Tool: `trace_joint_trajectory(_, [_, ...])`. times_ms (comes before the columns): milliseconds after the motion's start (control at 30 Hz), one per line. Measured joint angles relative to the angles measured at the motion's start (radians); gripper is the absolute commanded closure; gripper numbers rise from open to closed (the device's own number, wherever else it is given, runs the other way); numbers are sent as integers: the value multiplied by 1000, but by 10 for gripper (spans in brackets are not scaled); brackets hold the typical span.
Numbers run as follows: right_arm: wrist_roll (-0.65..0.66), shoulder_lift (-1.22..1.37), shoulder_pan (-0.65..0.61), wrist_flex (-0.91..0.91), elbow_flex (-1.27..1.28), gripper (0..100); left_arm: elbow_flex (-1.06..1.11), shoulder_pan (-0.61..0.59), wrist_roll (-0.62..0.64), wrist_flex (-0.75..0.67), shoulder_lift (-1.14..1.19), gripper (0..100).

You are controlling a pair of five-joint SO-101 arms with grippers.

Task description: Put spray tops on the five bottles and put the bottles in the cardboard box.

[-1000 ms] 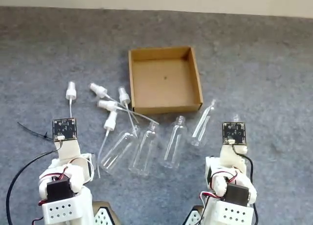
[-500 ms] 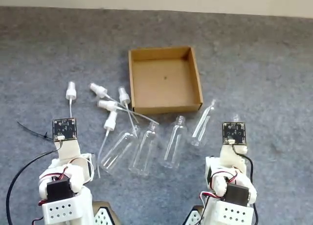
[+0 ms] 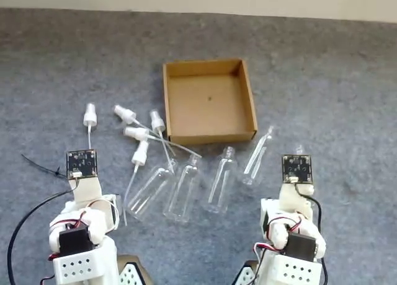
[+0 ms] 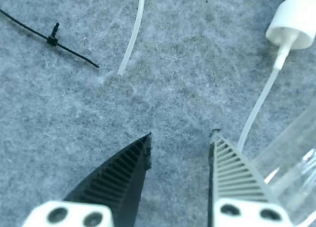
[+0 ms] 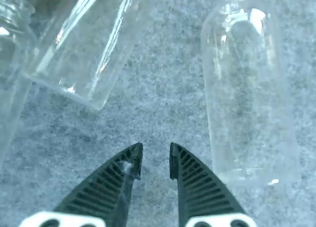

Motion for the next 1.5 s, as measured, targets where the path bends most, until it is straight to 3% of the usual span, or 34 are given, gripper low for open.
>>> trace_joint_trajectory(667, [0, 0, -8, 0, 0, 940, 0, 0, 0, 0, 0, 819])
trace_joint_trajectory(967, [0, 0, -9, -5, 0, 940, 0, 135, 0, 0, 0, 821])
trace_joint_trajectory(1267, [0, 0, -9, -245, 0, 940, 0, 224, 0, 0, 0, 818])
trace_joint_trajectory(1500, [52, 0, -5, -313, 0, 939, 0, 186, -14, -35, 0, 818])
